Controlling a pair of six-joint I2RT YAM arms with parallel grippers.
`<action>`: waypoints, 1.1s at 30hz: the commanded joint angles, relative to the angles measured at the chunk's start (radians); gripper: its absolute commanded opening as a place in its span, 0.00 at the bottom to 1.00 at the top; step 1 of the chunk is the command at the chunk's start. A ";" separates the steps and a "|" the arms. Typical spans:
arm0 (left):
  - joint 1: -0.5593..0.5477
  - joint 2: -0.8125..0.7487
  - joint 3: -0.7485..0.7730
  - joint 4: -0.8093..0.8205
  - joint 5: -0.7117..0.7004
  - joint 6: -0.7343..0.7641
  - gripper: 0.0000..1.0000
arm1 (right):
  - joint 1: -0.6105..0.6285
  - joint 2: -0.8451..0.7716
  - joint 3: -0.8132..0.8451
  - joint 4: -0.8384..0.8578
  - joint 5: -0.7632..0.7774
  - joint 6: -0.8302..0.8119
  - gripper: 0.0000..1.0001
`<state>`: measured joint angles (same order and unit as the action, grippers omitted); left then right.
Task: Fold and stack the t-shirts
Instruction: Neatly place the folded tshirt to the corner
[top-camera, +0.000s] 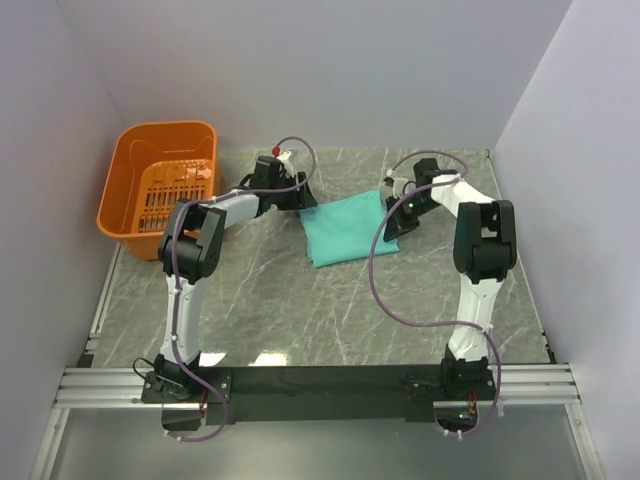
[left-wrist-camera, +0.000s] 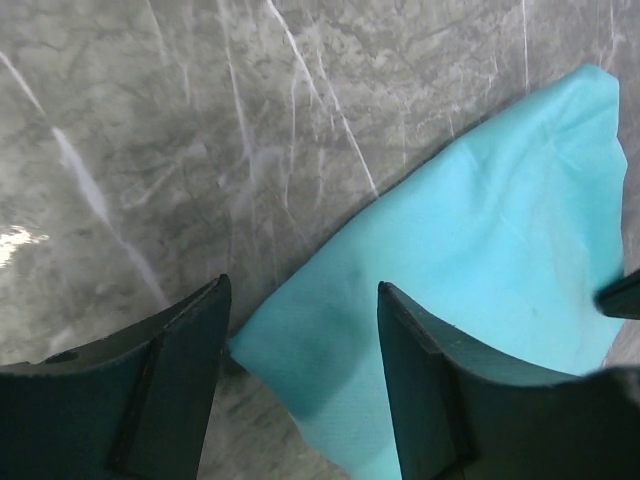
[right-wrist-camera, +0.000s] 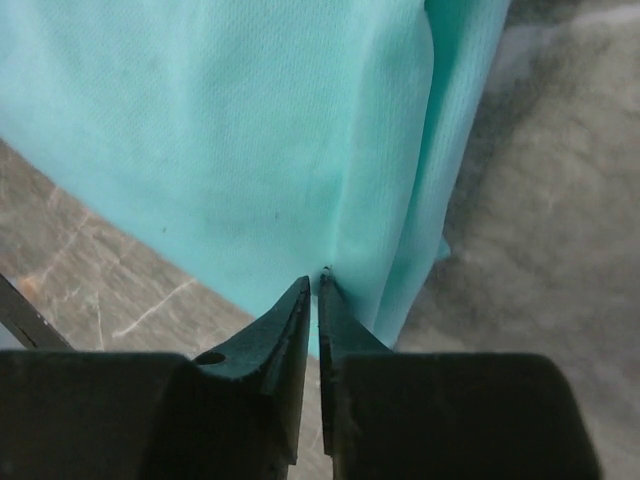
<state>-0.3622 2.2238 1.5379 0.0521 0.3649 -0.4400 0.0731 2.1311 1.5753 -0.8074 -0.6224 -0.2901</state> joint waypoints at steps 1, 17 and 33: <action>0.005 -0.107 0.039 0.058 0.000 0.053 0.66 | -0.036 -0.155 -0.015 0.008 -0.027 -0.037 0.16; -0.001 -1.002 -0.501 0.062 -0.239 0.147 0.99 | -0.036 -0.001 0.144 0.019 0.076 0.058 0.67; 0.005 -1.641 -0.852 -0.257 -0.215 0.051 0.99 | 0.019 0.115 0.183 -0.073 0.096 0.117 0.44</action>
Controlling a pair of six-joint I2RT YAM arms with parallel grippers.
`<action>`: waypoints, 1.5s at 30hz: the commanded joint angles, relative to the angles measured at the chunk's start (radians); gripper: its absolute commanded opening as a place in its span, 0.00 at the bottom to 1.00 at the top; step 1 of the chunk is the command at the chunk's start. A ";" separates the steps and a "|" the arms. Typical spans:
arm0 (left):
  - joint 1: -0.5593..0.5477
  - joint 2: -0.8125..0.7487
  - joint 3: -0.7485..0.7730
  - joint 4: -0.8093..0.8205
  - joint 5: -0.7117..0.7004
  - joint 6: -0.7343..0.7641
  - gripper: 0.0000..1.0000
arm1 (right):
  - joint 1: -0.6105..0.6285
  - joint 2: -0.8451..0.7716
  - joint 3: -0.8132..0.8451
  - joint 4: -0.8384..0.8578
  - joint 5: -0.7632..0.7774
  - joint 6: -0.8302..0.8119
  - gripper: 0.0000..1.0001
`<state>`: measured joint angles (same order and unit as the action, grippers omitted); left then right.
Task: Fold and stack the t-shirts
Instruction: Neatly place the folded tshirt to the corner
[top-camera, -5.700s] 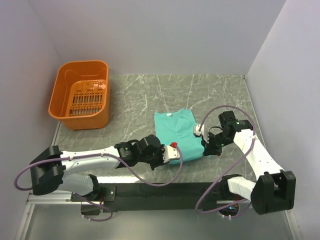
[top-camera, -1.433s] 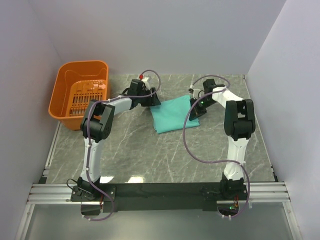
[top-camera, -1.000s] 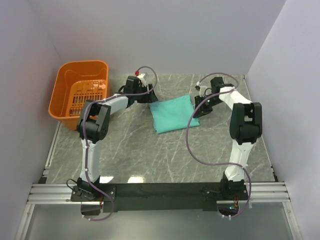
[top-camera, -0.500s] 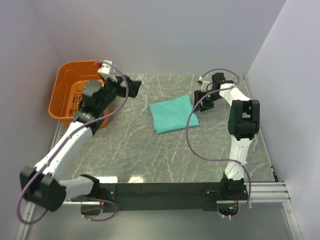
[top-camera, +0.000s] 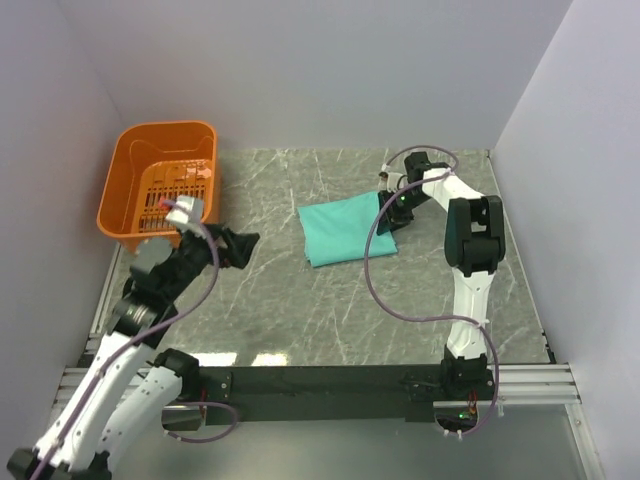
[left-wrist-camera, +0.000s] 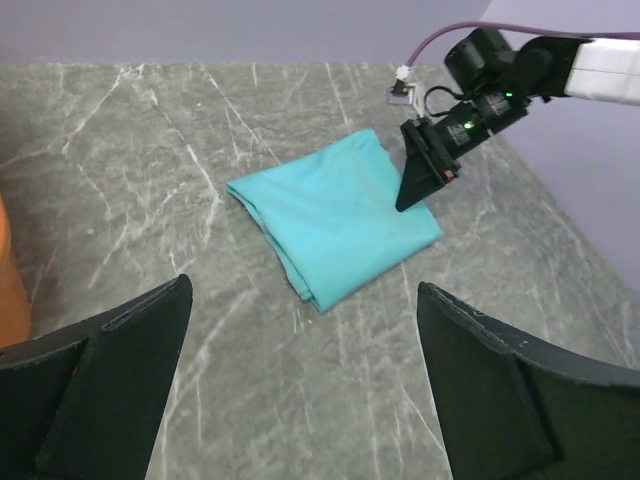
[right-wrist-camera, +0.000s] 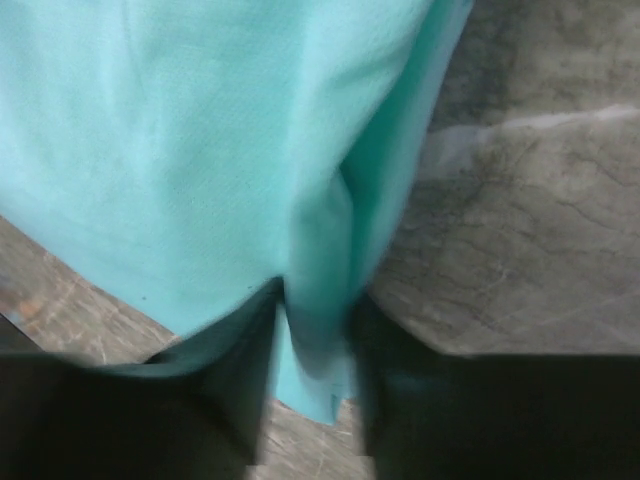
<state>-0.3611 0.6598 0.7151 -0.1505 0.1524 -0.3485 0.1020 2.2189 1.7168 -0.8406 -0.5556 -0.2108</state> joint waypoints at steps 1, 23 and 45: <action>0.004 -0.100 -0.042 -0.076 -0.001 -0.052 0.99 | -0.019 0.030 0.041 -0.041 0.022 0.042 0.33; 0.002 -0.324 -0.143 -0.123 0.085 -0.155 0.99 | -0.458 0.010 0.193 -0.132 0.264 -0.165 0.00; 0.004 -0.286 -0.117 -0.126 -0.013 -0.155 0.99 | -0.460 -0.373 0.051 -0.066 0.263 -0.283 0.49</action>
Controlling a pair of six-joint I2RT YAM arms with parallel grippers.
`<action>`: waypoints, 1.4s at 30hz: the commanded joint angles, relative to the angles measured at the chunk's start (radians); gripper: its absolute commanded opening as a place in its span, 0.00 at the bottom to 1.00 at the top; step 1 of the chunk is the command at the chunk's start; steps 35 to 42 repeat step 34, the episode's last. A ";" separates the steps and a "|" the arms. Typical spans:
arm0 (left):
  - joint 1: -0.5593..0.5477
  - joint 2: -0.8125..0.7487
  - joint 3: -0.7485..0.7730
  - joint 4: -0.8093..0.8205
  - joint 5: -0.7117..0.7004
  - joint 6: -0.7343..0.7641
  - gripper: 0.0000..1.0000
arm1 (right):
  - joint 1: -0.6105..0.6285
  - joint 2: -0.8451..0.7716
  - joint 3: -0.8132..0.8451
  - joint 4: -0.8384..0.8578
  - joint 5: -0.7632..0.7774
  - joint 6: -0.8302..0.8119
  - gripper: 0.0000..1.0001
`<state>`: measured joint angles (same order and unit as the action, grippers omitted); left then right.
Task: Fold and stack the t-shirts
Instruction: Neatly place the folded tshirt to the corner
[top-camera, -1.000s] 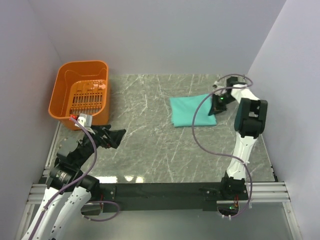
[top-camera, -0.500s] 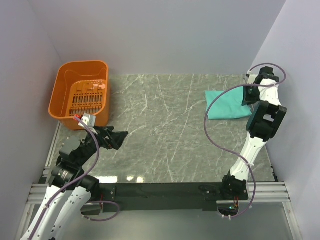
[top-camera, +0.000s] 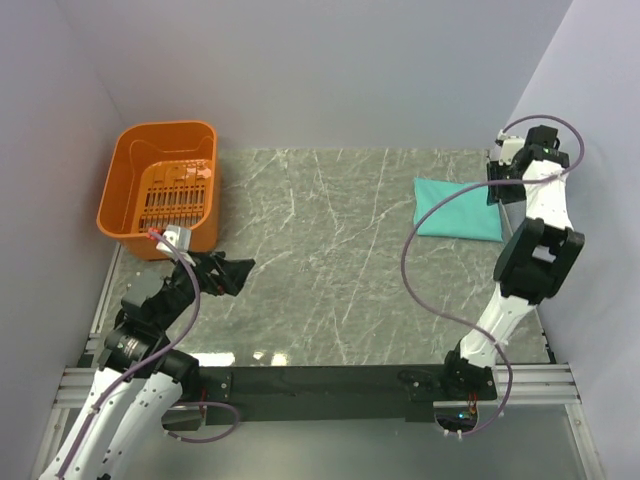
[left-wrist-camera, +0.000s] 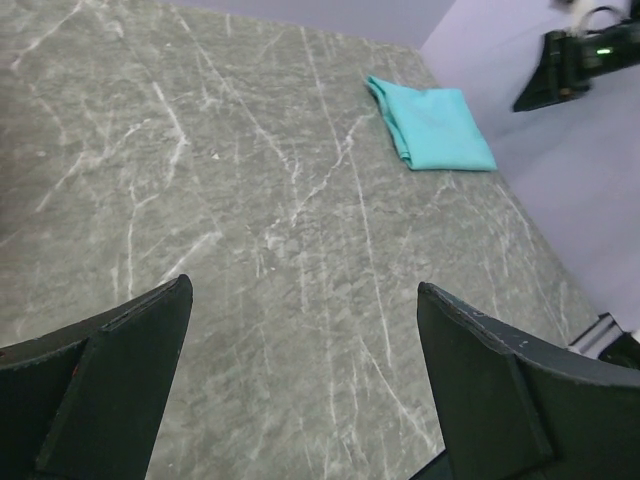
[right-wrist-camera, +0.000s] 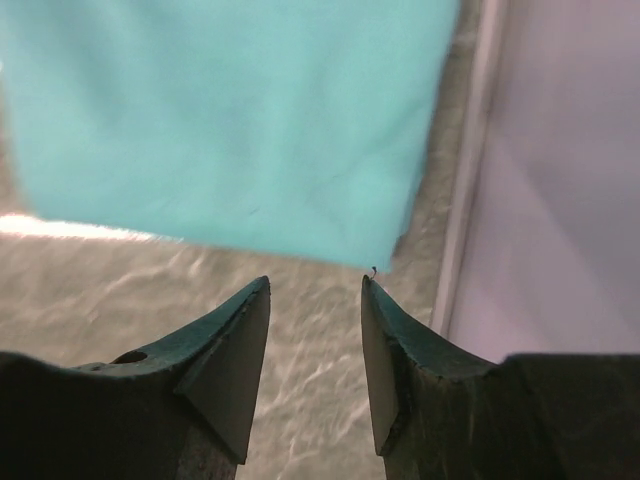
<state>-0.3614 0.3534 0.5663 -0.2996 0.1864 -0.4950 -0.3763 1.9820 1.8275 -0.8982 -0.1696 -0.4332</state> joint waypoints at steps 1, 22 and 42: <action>0.004 0.039 0.044 0.020 -0.048 -0.001 0.99 | 0.023 -0.203 -0.095 -0.011 -0.161 -0.076 0.49; 0.006 0.203 0.098 -0.067 -0.217 0.085 0.99 | 0.000 -1.315 -1.002 0.479 0.042 0.409 1.00; 0.006 0.176 0.087 -0.075 -0.226 0.084 0.99 | 0.001 -1.401 -1.068 0.512 0.170 0.455 1.00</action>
